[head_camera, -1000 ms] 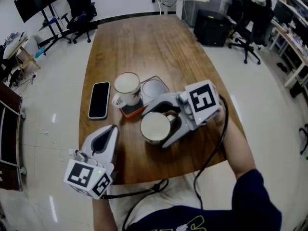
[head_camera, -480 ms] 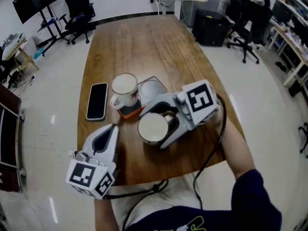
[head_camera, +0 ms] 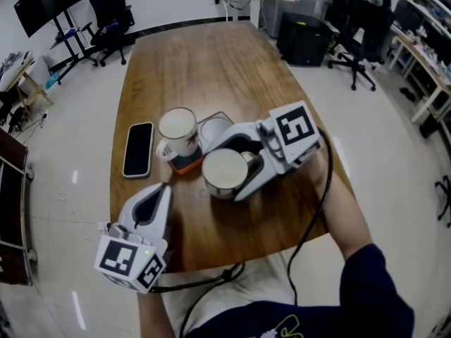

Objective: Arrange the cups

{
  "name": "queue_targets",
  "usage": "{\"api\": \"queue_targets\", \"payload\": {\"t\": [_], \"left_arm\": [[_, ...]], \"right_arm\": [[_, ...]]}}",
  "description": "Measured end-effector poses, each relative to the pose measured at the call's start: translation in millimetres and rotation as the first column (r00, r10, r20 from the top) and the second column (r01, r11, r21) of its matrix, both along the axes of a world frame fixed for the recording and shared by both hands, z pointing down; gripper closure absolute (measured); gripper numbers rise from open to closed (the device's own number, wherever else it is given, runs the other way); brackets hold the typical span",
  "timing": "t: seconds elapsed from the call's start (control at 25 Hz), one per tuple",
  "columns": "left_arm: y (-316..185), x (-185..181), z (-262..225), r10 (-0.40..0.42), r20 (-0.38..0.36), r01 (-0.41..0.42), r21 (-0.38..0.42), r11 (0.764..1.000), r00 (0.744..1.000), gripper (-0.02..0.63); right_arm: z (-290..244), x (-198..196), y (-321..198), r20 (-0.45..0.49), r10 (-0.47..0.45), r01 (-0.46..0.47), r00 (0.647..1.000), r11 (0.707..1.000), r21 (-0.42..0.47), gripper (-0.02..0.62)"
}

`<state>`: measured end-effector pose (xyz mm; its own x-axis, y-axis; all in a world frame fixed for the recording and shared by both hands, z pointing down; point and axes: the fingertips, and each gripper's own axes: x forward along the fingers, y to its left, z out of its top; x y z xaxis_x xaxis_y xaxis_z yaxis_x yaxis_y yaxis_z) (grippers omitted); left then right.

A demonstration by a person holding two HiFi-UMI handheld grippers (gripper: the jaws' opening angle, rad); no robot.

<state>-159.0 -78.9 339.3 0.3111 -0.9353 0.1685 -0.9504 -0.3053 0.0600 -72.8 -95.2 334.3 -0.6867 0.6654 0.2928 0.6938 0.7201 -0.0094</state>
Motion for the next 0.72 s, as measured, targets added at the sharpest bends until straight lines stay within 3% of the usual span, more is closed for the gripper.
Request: {"api": "queue_targets", "payload": {"t": [0.16,0.28,0.4,0.52,0.64,0.72], "left_arm": [[-6.7,3.5,-7.9,0.000,0.000,0.000,-0.005,1.000,1.000,0.603],[-7.1,2.7,-6.6,-0.001,0.000,0.001,-0.005,1.000,1.000,0.603],[-6.2,2.6,-5.7,-0.002,0.003,0.002,-0.004,1.000,1.000,0.603],[-6.8,3.6,-7.3,0.001,0.007,-0.001,-0.002,1.000,1.000,0.603],[-8.0,5.2,-8.4,0.000,0.006,0.000,0.002,1.000,1.000,0.603],[-8.4,5.9,-8.0,-0.003,0.006,0.003,0.001,1.000,1.000,0.603]], "right_arm": [[-30.6,8.2,-40.0,0.074,0.137,-0.136,0.988,0.990,-0.021,0.212],[-37.9,5.3,-81.4,0.103,0.310,-0.308,0.945,0.951,-0.033,0.212],[-33.8,-1.5,-114.8,0.080,0.470,-0.470,0.879,0.882,-0.022,0.212],[-31.0,-14.3,-138.0,0.047,0.613,-0.614,0.789,0.790,-0.005,0.212],[-29.6,-26.8,-155.0,0.022,0.710,-0.711,0.703,0.704,-0.008,0.212],[-26.3,-33.8,-161.0,0.009,0.743,-0.743,0.669,0.669,0.001,0.212]]}}
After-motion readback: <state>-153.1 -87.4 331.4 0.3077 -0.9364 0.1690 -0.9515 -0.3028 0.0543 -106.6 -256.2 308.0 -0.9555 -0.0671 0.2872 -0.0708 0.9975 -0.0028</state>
